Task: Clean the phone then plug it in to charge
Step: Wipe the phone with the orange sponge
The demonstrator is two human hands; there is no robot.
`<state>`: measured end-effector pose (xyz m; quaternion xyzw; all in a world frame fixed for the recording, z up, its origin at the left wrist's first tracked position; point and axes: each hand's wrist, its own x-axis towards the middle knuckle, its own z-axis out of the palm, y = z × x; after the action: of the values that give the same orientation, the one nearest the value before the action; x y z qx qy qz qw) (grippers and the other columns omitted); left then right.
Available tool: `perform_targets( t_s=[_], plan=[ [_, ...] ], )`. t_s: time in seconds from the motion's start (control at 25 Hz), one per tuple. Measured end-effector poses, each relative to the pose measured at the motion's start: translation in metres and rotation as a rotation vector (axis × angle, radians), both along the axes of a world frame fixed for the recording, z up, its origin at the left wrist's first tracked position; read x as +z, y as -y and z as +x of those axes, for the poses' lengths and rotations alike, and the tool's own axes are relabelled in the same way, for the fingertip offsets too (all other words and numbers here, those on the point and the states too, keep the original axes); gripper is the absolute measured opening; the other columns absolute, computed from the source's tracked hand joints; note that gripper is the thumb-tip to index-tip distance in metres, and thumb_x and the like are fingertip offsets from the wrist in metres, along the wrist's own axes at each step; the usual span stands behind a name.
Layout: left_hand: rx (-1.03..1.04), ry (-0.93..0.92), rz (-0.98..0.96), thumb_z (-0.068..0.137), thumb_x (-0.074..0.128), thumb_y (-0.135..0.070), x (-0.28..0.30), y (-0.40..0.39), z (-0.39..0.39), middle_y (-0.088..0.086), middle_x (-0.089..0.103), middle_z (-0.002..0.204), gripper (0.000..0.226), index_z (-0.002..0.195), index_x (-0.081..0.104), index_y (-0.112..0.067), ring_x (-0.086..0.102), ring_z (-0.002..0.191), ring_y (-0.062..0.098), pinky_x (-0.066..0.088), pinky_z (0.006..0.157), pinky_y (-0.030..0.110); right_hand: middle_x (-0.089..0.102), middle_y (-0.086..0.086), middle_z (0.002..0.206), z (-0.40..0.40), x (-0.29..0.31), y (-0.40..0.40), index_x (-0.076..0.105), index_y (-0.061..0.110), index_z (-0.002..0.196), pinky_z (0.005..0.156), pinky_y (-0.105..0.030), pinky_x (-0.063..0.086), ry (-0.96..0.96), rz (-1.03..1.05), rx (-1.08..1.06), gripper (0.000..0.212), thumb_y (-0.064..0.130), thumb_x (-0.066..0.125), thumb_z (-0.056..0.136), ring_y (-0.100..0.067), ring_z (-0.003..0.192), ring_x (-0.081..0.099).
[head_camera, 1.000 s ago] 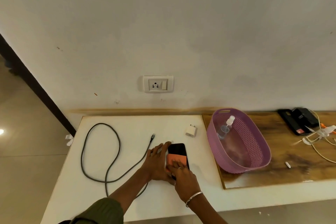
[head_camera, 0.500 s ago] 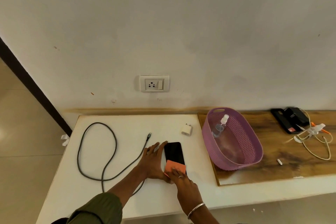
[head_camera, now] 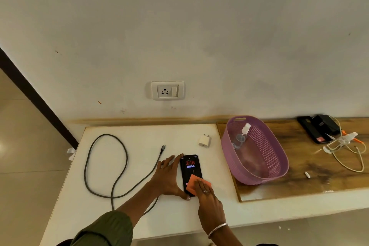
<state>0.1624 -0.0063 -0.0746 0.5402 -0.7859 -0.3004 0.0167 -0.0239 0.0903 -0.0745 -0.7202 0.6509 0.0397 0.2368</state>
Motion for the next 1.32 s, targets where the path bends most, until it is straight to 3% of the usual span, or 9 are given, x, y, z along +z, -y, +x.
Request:
perform_targets(
  t_s=[0.24,0.44,0.56,1.16,1.32],
  plan=[
    [0.007,-0.02,0.013,0.035,0.068,-0.092,-0.001,0.0,0.0,0.002,0.006,0.165,0.152,0.152,-0.013,-0.038,0.0,0.154,0.024,0.003,0.122,0.052,0.004,-0.002,0.163,0.006,-0.001,0.003,-0.003,0.018,0.154,0.116,-0.034,0.03,0.006,-0.015,-0.052,0.077,0.033,0.047,0.098,-0.023,0.149,0.017],
    [0.003,-0.027,0.017,0.038,0.071,-0.088,-0.001,0.002,0.001,0.002,0.007,0.165,0.151,0.153,-0.012,-0.036,0.002,0.154,0.025,0.005,0.123,0.053,0.038,0.0,0.153,0.007,0.004,0.014,0.018,0.024,0.152,0.105,-0.028,0.045,0.045,-0.052,-0.134,0.068,0.024,0.054,0.095,-0.019,0.129,0.051],
    [-0.003,-0.034,0.013,0.037,0.071,-0.088,-0.001,0.002,0.001,0.0,0.008,0.165,0.151,0.153,-0.011,-0.036,0.002,0.154,0.025,0.004,0.122,0.052,0.052,-0.001,0.141,0.007,0.01,0.028,0.029,0.024,0.149,0.095,-0.028,0.051,0.07,-0.116,-0.192,0.064,0.019,0.058,0.092,-0.019,0.115,0.062],
    [0.007,-0.08,-0.007,0.036,0.072,-0.088,-0.009,0.004,0.001,-0.01,0.012,0.164,0.15,0.153,-0.006,-0.034,0.004,0.153,0.02,0.007,0.123,0.053,0.064,0.0,0.127,0.026,0.011,0.095,0.051,0.03,0.134,0.092,-0.027,0.051,0.133,-0.181,-0.186,0.04,0.023,0.056,0.095,-0.021,0.108,0.065],
    [0.016,-0.07,-0.015,0.034,0.072,-0.088,-0.008,0.003,0.001,-0.011,0.013,0.163,0.152,0.152,-0.007,-0.034,0.004,0.152,0.017,0.009,0.123,0.052,0.059,0.002,0.135,0.035,0.008,0.089,0.047,0.031,0.139,0.094,-0.031,0.051,0.14,-0.177,-0.092,0.046,0.018,0.054,0.095,-0.024,0.113,0.062]
  ],
)
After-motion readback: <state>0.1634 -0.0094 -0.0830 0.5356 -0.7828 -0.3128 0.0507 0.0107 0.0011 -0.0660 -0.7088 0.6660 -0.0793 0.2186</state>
